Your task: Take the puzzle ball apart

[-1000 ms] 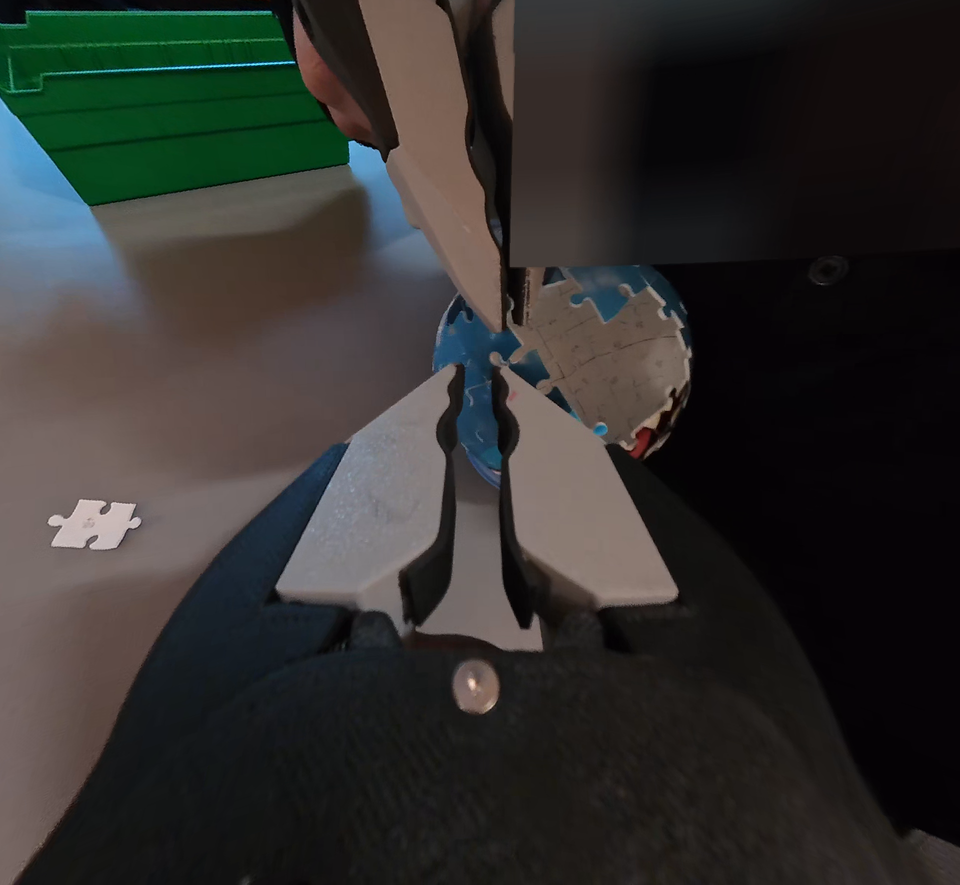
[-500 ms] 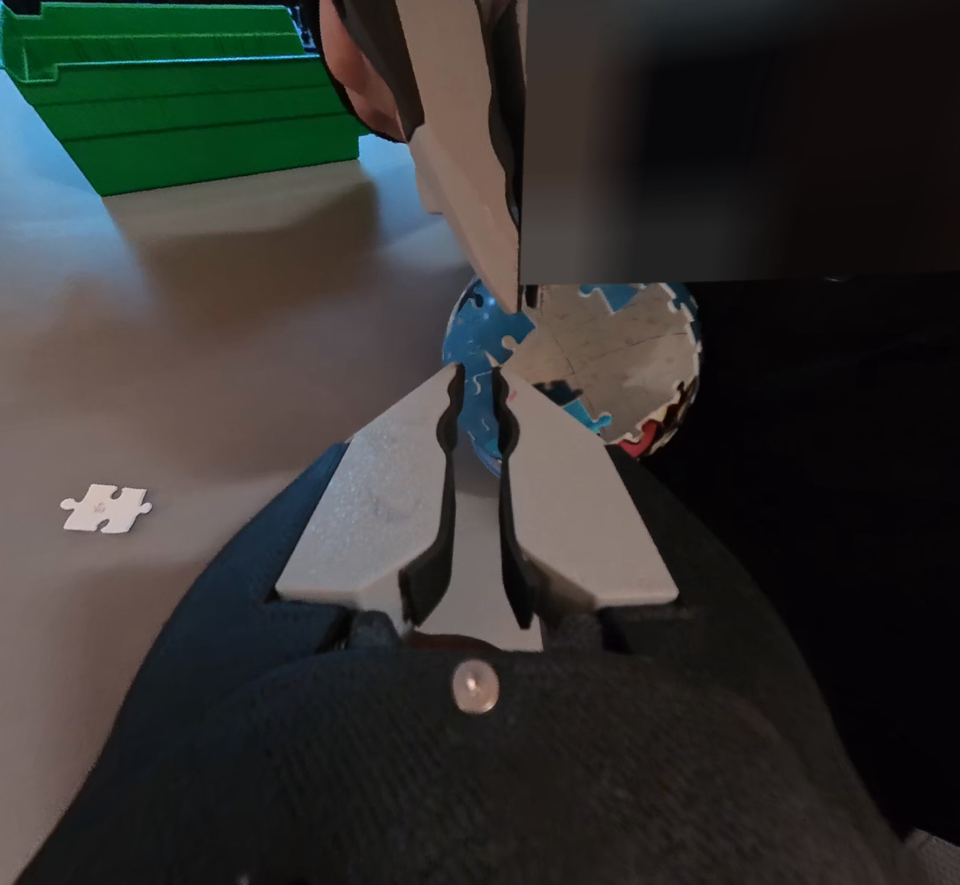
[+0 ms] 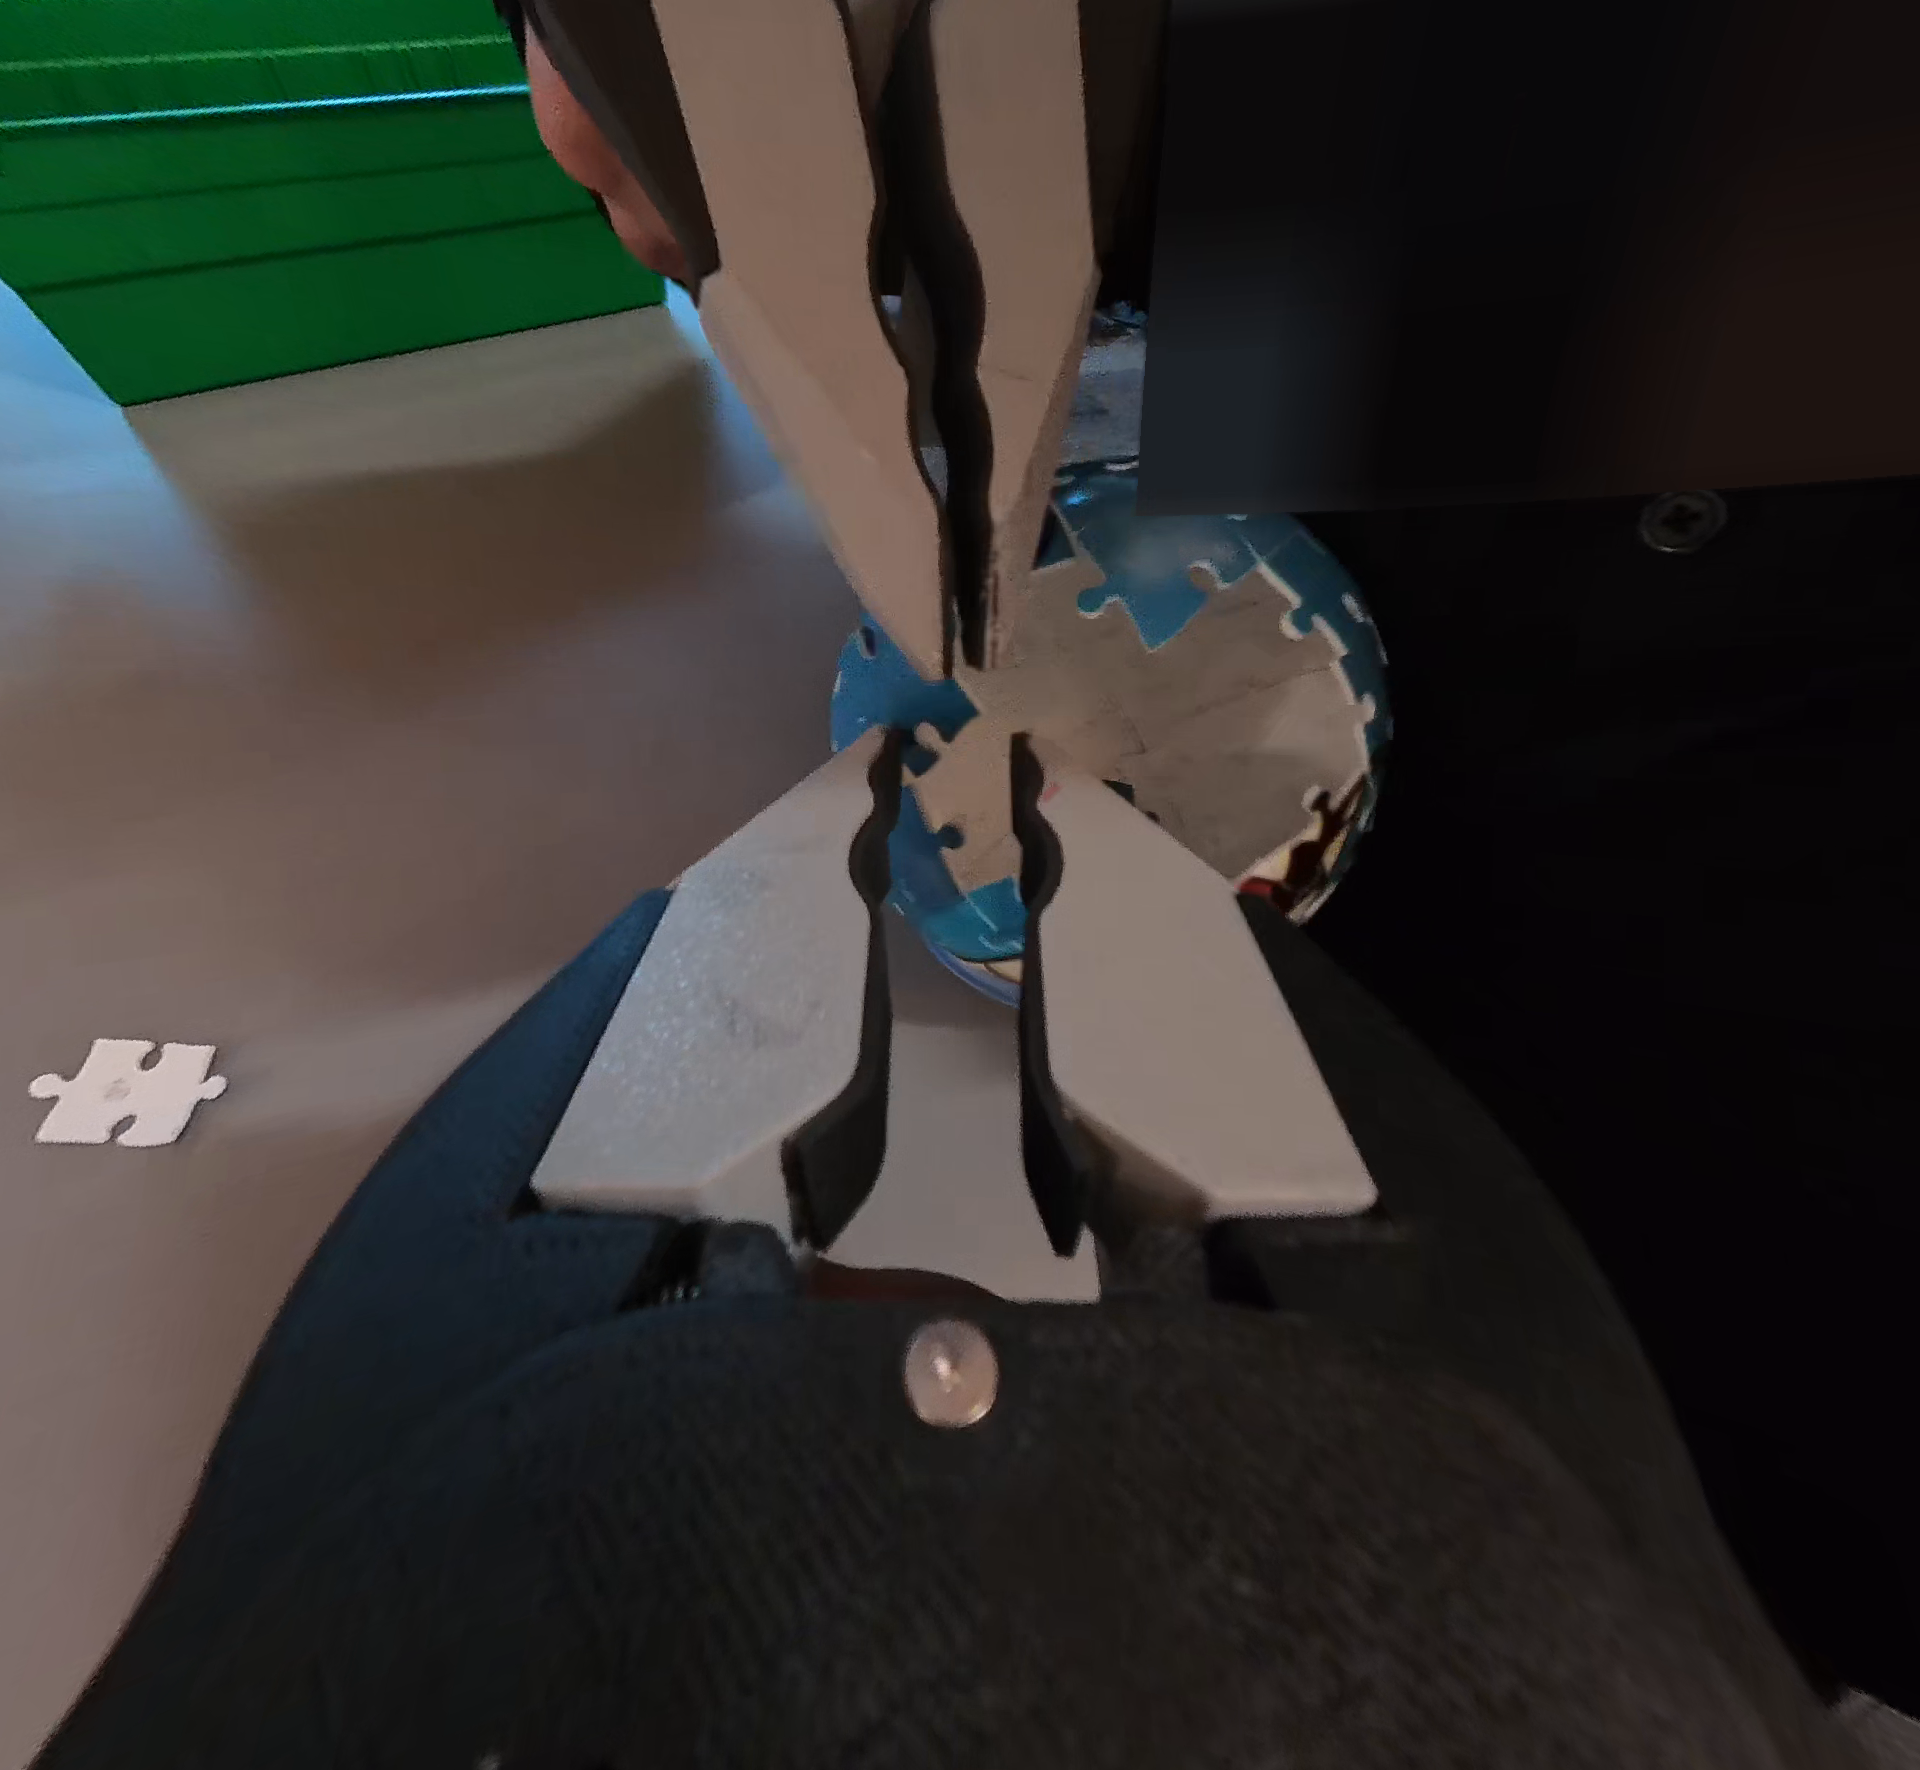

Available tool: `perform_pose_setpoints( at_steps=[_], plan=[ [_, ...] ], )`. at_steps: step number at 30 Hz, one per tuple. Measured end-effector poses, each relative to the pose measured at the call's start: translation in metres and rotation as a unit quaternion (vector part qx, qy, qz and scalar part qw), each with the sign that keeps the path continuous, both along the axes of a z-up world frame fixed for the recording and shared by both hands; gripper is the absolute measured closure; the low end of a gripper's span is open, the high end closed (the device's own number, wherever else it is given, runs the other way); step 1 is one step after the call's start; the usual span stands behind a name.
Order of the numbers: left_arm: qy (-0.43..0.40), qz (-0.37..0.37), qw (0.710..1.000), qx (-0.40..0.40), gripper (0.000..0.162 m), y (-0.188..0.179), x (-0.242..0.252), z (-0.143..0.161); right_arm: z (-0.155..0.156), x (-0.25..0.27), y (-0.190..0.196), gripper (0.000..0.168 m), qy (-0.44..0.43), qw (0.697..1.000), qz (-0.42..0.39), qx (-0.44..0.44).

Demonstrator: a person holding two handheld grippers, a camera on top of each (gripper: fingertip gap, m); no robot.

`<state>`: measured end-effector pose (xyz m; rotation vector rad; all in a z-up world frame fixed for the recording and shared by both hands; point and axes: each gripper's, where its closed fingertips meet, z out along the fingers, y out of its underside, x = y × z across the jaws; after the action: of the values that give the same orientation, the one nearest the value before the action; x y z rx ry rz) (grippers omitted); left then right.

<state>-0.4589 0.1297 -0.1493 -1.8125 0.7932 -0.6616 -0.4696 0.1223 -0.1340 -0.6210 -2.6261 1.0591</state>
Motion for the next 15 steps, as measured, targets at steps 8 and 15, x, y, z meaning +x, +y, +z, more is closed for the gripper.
perform_pose_setpoints(
  at_steps=[8,15],
  plan=[
    [0.072,0.068,0.991,0.089,0.138,0.011,-0.003,0.011,0.001,0.0,0.001,0.168,0.001,0.999,-0.032,-0.039],
    [0.131,0.066,0.978,0.151,0.156,0.012,0.001,0.008,0.006,0.005,0.004,0.163,-0.015,0.996,-0.037,-0.079]
  ],
)
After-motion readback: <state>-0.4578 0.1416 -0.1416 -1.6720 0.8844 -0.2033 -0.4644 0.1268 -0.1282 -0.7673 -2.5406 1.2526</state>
